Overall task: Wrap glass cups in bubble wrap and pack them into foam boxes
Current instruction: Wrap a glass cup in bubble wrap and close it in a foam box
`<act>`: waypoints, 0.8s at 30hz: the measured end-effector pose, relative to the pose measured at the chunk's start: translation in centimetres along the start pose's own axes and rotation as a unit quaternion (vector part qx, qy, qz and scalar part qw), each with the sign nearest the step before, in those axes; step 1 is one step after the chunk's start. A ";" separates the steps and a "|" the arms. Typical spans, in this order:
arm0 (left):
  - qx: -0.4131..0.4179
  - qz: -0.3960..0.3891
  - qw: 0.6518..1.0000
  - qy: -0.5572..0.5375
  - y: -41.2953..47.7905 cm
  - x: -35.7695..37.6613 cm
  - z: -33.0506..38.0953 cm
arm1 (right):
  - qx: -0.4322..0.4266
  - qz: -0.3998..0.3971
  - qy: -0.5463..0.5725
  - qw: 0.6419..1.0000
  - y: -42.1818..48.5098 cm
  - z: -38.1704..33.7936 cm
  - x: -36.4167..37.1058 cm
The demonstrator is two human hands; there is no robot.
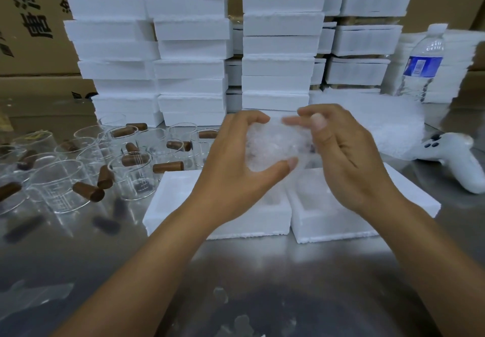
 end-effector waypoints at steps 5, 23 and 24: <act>-0.048 0.036 0.996 -0.071 0.0 -0.8 -0.3 | 0.159 0.061 0.129 0.977 0.6 3.5 -2.3; -0.043 -0.107 0.984 -0.134 -0.5 2.5 0.1 | 0.271 0.014 0.197 0.942 0.3 7.7 -3.1; -0.043 -0.134 0.985 -0.098 -0.8 2.8 0.1 | 0.264 0.000 0.183 0.947 0.2 7.7 -2.9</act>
Point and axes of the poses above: each hand's wrist, its own y-axis towards the middle knuckle, its own x-axis out of the palm, z = x × y, the point moved 8 cm from there along y, towards the middle knuckle, and after that the axes turned 3 degrees about -z, right-handed, at the moved point
